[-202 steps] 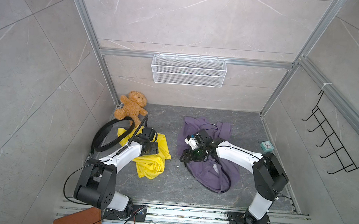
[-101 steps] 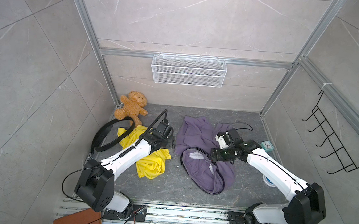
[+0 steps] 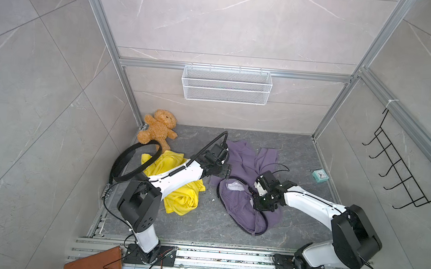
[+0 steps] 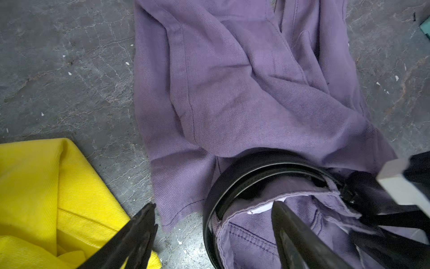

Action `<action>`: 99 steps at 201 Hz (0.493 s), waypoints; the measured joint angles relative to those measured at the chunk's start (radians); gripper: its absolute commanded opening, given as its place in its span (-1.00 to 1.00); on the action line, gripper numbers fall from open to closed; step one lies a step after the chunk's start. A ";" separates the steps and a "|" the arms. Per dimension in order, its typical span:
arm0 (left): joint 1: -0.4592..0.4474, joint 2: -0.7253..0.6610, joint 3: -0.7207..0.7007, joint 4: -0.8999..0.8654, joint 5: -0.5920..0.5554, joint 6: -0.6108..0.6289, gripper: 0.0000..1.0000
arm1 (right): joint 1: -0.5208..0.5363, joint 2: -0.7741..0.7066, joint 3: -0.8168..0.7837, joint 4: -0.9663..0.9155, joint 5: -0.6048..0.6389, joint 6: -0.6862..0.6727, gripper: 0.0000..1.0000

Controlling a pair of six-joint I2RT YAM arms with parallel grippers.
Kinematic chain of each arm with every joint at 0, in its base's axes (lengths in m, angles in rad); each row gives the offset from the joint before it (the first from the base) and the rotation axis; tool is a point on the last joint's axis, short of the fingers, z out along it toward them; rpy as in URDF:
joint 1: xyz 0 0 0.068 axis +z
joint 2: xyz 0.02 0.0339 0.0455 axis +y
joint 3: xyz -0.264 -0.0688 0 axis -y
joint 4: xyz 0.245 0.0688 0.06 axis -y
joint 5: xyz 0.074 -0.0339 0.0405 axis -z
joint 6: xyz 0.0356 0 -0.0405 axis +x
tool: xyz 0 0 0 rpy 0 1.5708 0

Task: Remove the belt from the trousers
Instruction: Adjust the trousers at the center of the board.

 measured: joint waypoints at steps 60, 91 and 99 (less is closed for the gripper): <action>-0.003 -0.122 -0.071 -0.023 0.004 0.091 0.71 | 0.171 -0.187 0.014 0.040 0.215 -0.158 -1.00; -0.009 -0.316 -0.119 -0.032 0.023 0.174 0.71 | 0.207 -0.333 0.037 0.063 0.316 -0.309 -1.00; -0.016 -0.364 -0.128 -0.029 0.024 0.201 0.71 | 0.207 -0.344 0.057 0.062 0.330 -0.342 -1.00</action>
